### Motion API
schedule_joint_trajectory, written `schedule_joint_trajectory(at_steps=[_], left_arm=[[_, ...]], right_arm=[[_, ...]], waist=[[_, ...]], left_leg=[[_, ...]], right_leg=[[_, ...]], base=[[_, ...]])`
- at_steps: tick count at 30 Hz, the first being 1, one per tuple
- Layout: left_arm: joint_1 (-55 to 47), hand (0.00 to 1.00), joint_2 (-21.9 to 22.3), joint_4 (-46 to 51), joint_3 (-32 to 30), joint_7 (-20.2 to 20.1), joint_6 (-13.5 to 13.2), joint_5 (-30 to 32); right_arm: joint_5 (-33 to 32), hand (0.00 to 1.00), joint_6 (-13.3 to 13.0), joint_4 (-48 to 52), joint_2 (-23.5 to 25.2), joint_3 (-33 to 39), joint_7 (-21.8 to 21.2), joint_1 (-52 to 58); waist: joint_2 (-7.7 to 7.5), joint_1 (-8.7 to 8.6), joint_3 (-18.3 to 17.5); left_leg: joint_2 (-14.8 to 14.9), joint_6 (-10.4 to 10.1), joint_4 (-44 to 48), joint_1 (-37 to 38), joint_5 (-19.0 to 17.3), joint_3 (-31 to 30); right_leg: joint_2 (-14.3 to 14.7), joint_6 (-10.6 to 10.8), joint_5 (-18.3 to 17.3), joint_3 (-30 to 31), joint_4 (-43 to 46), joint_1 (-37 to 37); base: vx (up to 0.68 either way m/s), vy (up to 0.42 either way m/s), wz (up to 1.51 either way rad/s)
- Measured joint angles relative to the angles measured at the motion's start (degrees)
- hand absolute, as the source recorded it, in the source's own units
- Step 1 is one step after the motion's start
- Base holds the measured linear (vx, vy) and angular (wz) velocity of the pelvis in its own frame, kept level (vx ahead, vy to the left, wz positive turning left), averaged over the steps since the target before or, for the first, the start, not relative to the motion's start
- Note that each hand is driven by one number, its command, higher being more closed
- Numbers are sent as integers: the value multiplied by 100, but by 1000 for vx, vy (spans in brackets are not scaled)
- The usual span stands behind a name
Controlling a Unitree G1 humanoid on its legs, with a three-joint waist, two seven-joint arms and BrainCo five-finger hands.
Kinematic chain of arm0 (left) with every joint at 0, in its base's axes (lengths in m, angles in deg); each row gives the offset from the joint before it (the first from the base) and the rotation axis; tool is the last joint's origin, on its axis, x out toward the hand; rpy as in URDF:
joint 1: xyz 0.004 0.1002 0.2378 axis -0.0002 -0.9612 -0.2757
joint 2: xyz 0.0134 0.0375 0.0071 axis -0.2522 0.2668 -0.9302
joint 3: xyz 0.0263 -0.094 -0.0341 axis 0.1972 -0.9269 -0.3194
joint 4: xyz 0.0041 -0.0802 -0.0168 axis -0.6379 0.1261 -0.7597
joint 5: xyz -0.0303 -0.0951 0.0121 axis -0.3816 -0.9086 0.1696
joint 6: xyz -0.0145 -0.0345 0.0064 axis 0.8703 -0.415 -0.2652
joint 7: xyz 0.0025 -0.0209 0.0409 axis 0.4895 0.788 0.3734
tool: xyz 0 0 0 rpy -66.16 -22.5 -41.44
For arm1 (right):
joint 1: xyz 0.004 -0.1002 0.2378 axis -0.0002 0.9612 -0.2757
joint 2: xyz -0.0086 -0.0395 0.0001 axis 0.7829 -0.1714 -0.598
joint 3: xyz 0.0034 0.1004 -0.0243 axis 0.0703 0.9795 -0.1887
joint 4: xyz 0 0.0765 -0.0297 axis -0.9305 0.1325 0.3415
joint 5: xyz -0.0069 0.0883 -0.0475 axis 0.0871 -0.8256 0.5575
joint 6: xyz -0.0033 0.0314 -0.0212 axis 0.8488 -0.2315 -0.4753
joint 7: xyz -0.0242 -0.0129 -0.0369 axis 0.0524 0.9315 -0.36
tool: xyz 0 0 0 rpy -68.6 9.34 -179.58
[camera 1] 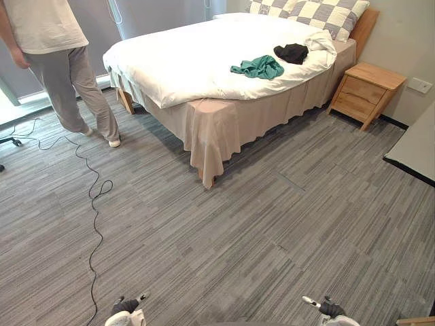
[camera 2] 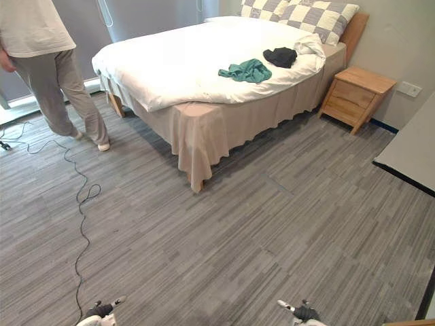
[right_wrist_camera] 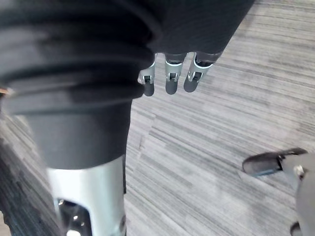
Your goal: Tidy the bed and pick cloth on bed and put in laundry
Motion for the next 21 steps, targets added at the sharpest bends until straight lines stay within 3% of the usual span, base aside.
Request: schedule_joint_trajectory(at_steps=[10, 21], left_arm=[[-33, 0, 38, 0, -93, -62, 9, -11], [-48, 0, 78, 13, 23, -129, -238, -122]], right_arm=[[59, 0, -57, -1, 13, -32, -91, 113], [59, 0, -93, -1, 61, -245, -79, 111]], waist=[[-24, -12, 10], [-56, -13, 28]], left_leg=[[-1, 1, -95, 21, 3, 7], [-4, 0, -106, 100, 2, -17]], right_leg=[[5, 22, -19, -64, -20, -6], [3, 50, -38, -105, -3, 34]], base=[[-7, -5, 0], [-3, -13, 1]])
